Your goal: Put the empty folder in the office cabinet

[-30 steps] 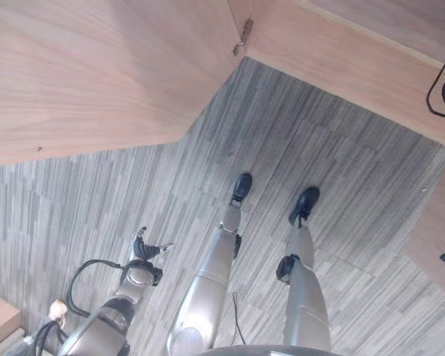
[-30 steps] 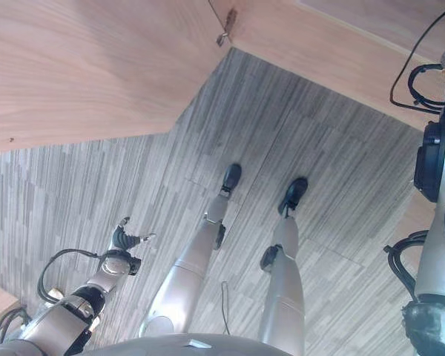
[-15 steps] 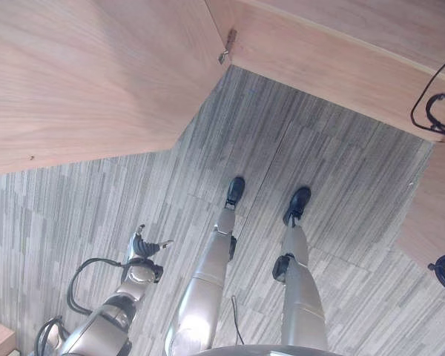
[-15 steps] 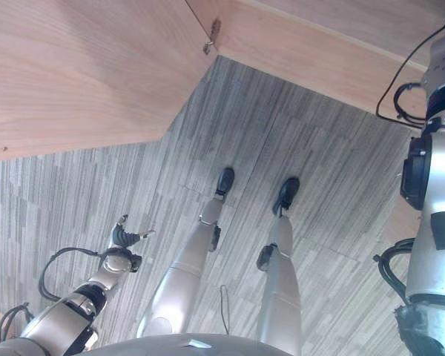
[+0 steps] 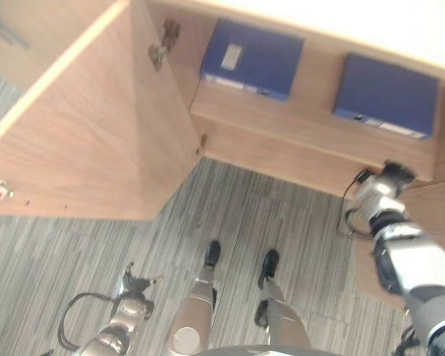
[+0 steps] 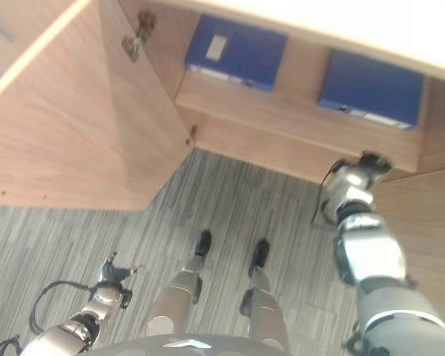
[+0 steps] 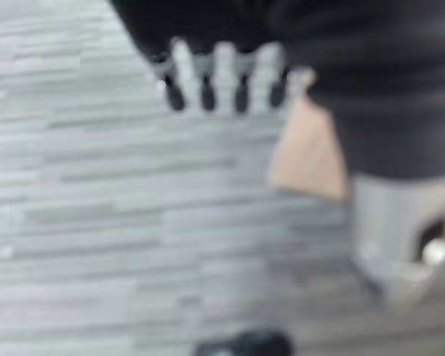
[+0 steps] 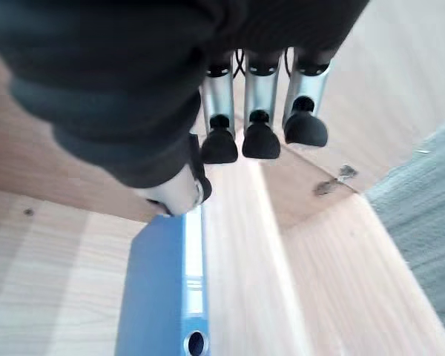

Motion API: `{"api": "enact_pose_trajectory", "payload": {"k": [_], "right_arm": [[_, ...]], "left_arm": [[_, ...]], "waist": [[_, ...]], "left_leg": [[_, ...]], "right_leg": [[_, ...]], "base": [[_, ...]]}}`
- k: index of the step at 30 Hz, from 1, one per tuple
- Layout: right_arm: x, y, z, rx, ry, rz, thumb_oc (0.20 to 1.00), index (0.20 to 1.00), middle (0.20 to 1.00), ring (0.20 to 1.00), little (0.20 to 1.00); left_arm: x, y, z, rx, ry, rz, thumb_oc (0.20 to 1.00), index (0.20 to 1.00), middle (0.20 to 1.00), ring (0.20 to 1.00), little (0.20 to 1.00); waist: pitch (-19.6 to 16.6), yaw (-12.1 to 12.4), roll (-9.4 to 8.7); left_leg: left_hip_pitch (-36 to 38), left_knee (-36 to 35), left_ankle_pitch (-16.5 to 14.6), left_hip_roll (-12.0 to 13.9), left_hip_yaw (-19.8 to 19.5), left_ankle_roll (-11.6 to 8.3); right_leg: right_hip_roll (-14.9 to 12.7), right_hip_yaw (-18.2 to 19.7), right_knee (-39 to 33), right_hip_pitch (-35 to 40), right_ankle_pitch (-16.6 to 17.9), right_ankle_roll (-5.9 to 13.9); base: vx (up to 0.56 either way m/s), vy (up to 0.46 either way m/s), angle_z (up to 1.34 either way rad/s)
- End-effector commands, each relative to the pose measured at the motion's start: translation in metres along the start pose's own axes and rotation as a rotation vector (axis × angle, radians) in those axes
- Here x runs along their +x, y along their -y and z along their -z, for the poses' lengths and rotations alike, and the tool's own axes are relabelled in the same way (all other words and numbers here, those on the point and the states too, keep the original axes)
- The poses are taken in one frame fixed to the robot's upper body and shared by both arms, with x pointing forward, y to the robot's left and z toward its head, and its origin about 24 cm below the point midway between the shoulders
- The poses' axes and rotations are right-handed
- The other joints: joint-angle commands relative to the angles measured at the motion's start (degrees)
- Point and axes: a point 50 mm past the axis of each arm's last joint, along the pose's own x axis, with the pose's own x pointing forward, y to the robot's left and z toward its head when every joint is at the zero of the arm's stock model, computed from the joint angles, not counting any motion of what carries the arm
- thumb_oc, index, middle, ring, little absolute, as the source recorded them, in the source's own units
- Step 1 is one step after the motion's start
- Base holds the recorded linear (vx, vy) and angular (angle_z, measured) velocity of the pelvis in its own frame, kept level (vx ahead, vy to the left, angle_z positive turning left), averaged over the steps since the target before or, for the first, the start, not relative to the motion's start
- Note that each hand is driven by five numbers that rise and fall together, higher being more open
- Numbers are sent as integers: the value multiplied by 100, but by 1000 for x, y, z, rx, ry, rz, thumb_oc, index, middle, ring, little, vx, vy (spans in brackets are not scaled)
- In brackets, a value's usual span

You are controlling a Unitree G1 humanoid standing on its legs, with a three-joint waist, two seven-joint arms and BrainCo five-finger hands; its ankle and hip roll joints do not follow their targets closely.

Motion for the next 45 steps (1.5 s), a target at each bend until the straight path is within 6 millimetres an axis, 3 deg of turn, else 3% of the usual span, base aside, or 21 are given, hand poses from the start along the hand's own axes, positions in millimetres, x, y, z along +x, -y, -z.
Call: {"api": "enact_pose_trajectory", "payload": {"k": [1, 2, 3, 7, 11, 13, 17, 19, 20, 21, 22, 34, 40, 45], "right_arm": [[0, 10, 3, -89, 71, -23, 200, 200, 200, 200, 200], [-16, 27, 44, -190, 32, -75, 200, 200, 200, 200, 200], [-16, 27, 45, -193, 30, -75, 200, 200, 200, 200, 200], [-37, 75, 91, -444, -19, -125, 200, 200, 200, 200, 200], [-44, 95, 107, -546, -53, -120, 200, 200, 200, 200, 200], [-54, 128, 128, -671, -125, -92, 200, 200, 200, 200, 200], [-57, 140, 134, -710, -157, -74, 200, 200, 200, 200, 200], [-64, 168, 148, -745, -251, -10, 200, 200, 200, 200, 200], [-64, 168, 148, -745, -251, -10, 200, 200, 200, 200, 200], [-65, 172, 151, -746, -274, -4, 749, 749, 749, 749, 749], [-69, 181, 159, -746, -338, 19, 1000, 1000, 1000, 1000, 1000], [-80, 192, 177, -719, -448, 58, 1000, 1000, 1000, 1000, 1000], [-78, 196, 172, -727, -423, 93, 1000, 1000, 1000, 1000, 1000], [-69, 208, 154, -790, -332, 182, 1000, 1000, 1000, 1000, 1000]], "left_arm": [[1, 0, 9, 66, -81, 11, 1000, 1000, 1000, 1000, 1000], [-1, -1, 18, 50, -127, 3, 1000, 1000, 1000, 1000, 1000], [-1, -1, 19, 51, -130, 3, 1000, 1000, 1000, 1000, 1000], [-5, -4, 34, 25, -192, -17, 1000, 1000, 1000, 1000, 1000], [-6, -4, 37, 20, -201, -21, 1000, 1000, 1000, 1000, 1000], [-10, 2, 46, 14, -221, -10, 1000, 1000, 1000, 1000, 1000], [-12, 5, 49, 23, -230, 4, 1000, 1000, 1000, 1000, 1000], [-14, 9, 52, 35, -231, 18, 1000, 1000, 1000, 1000, 1000], [-14, 9, 52, 35, -231, 18, 1000, 1000, 1000, 1000, 1000], [-14, 9, 52, 39, -231, 22, 1000, 1000, 1000, 1000, 1000], [-14, 10, 51, 47, -230, 29, 1000, 1000, 1000, 1000, 1000], [-17, 16, 59, 76, -254, 53, 1000, 1000, 1000, 1000, 1000], [-19, 17, 62, 81, -265, 55, 1000, 1000, 1000, 1000, 1000], [-20, 17, 64, 85, -264, 47, 1000, 1000, 1000, 1000, 1000]], "waist": [[-66, -181, 254], [-173, -415, 273], [-168, -415, 273], [-467, -748, 345], [-562, -829, 381], [-776, -979, 481], [-851, -1046, 509], [-945, -1151, 559], [-945, -1151, 559], [-954, -1162, 565], [-976, -1182, 575], [-991, -1176, 589], [-981, -1176, 606], [-1007, -1185, 626]], "left_leg": [[442, -843, 16, 159, -203, -231], [814, -843, -90, 171, -103, -150], [840, -843, -96, 171, -101, -149], [1543, -843, -317, 181, 81, -6], [1897, -843, -432, 162, 176, 37], [2386, -843, -602, 152, 321, 101], [2570, -843, -659, 148, 362, 116], [2820, -843, -739, 132, 388, 160], [2820, -843, -739, 132, 388, 160], [2858, -843, -750, 131, 386, 162], [2923, -843, -770, 126, 380, 173], [3006, -843, -814, 124, 375, 202], [3009, -843, -839, 115, 395, 203], [3013, -843, -865, 116, 392, 209]], "right_leg": [[-142, -68, -31, 593, -515, 407], [-125, 9, -26, 882, -556, 391], [-125, 10, -28, 909, -560, 392], [-114, 166, 167, 1325, -703, 374], [-102, 262, 235, 1575, -756, 373], [-88, 444, 336, 1894, -873, 381], [-84, 535, 391, 2020, -917, 377], [-76, 639, 481, 2201, -1013, 360], [-76, 639, 481, 2201, -1013, 360], [-73, 646, 502, 2223, -1031, 352], [-61, 671, 531, 2266, -1059, 344], [-34, 731, 564, 2311, -1105, 324], [-39, 755, 537, 2330, -1118, 328], [-52, 754, 510, 2340, -1122, 339]], "base": [[92, 143, -27], [74, 111, -32], [83, 110, -35], [107, 78, -36], [75, 39, -35], [134, 67, -26], [45, 16, -32], [94, 16, -1], [67, 7, 4], [41, -2, 3], [41, -2, 3], [16, -4, 0], [0, 0, 0], [0, 0, 0]]}}
